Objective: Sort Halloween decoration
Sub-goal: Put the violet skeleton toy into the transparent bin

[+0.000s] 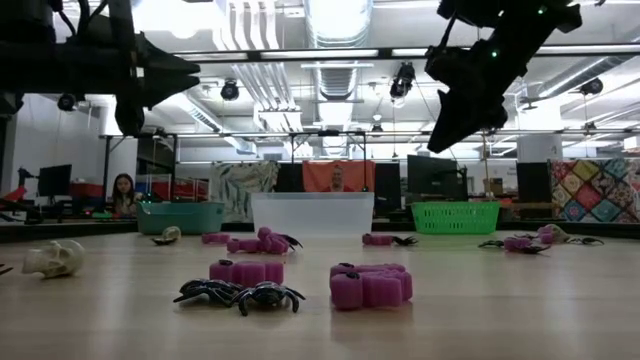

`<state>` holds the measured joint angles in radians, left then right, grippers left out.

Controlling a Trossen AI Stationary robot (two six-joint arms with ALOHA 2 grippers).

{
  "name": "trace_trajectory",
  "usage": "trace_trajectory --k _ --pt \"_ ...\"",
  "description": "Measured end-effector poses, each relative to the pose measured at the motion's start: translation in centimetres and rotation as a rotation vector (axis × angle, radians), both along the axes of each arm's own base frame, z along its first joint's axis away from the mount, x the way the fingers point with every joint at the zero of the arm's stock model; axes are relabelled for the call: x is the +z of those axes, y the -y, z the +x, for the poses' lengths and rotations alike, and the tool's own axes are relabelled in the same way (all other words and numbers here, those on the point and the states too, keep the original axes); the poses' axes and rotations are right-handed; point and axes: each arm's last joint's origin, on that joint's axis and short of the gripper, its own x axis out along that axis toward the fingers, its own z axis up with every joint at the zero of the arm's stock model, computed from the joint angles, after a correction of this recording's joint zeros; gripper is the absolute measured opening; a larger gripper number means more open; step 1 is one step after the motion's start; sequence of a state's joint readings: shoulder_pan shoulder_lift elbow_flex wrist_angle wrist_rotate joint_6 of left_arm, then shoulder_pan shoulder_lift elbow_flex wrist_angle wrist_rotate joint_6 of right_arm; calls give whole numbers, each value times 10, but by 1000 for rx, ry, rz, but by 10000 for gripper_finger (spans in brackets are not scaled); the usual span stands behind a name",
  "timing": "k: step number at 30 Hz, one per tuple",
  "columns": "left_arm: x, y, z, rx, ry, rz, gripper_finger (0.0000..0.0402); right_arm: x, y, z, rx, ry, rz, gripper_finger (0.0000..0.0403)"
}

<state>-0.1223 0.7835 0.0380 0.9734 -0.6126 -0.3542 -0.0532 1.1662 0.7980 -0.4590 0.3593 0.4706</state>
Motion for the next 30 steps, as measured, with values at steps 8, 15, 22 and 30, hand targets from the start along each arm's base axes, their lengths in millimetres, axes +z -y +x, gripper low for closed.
trace_trajectory --k 8,15,22,30 --pt "3 1 9 0 -25 7 77 -3 0 5 2 6 -2 68" --pt "18 4 29 15 -86 90 77 -4 0 6 8 0 -7 68" --pt "21 6 46 18 -144 128 77 -4 0 6 8 1 -7 68" --pt "14 7 55 15 -196 129 77 -1 1 9 34 23 -41 68"
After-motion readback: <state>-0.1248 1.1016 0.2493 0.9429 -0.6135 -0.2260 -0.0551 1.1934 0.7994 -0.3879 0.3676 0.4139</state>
